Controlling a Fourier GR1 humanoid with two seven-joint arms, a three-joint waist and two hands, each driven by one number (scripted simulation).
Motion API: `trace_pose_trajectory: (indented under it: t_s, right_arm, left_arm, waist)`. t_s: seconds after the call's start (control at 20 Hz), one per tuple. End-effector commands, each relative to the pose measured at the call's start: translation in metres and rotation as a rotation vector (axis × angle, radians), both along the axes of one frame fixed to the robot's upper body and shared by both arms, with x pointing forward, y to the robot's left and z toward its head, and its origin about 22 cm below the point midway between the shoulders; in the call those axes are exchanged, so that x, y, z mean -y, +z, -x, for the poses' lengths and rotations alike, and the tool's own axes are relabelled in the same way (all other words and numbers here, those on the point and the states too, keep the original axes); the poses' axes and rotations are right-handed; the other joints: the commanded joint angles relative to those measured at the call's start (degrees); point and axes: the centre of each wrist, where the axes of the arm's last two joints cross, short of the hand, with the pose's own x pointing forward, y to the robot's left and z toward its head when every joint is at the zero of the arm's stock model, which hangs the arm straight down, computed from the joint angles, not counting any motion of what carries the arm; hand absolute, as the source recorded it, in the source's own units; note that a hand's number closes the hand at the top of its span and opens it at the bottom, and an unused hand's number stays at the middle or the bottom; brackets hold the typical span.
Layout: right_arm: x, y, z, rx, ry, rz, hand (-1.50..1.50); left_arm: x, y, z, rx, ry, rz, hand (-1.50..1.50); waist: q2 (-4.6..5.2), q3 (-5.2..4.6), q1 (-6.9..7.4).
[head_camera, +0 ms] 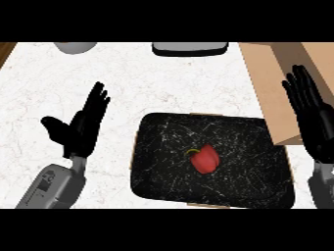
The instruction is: Pick the bell pepper from the tray and place it in the cardboard box
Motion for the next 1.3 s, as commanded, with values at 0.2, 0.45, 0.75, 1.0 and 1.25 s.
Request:
trace_pose_trajectory:
  t_s: [0.2, 0.45, 0.75, 1.0, 1.25]
  right_arm:
    - [0.058, 0.035, -0.024, 0.184, 0.025, -0.054, 1.50]
    - [0.061, -0.026, -0.023, 0.147, -0.064, 0.353, -1.50]
    - [0.056, 0.015, -0.018, 0.362, 0.144, 0.549, -1.50]
    - [0.055, 0.063, -0.016, 0.212, 0.289, 0.892, -1.50]
    - [0.030, 0.103, -0.002, 0.029, 0.463, 1.029, -1.50]
  left_arm:
    - [-0.050, 0.039, 0.016, 0.038, 0.118, -0.094, 0.00]
    - [-0.049, 0.039, 0.015, -0.003, 0.097, -0.058, 0.00]
    - [-0.046, 0.036, 0.037, 0.005, 0.129, -0.036, 0.00]
    - [-0.063, 0.045, 0.030, -0.002, 0.128, -0.073, 0.00]
    - [-0.053, 0.046, 0.030, 0.007, 0.150, -0.069, 0.00]
  waist:
    - [-0.78, -2.34, 1.28]
    - [-0.39, -2.42, 0.69]
    - [-0.79, -2.50, 0.14]
    - [-0.88, -2.66, -0.24]
    - [-1.03, -2.65, -0.85]
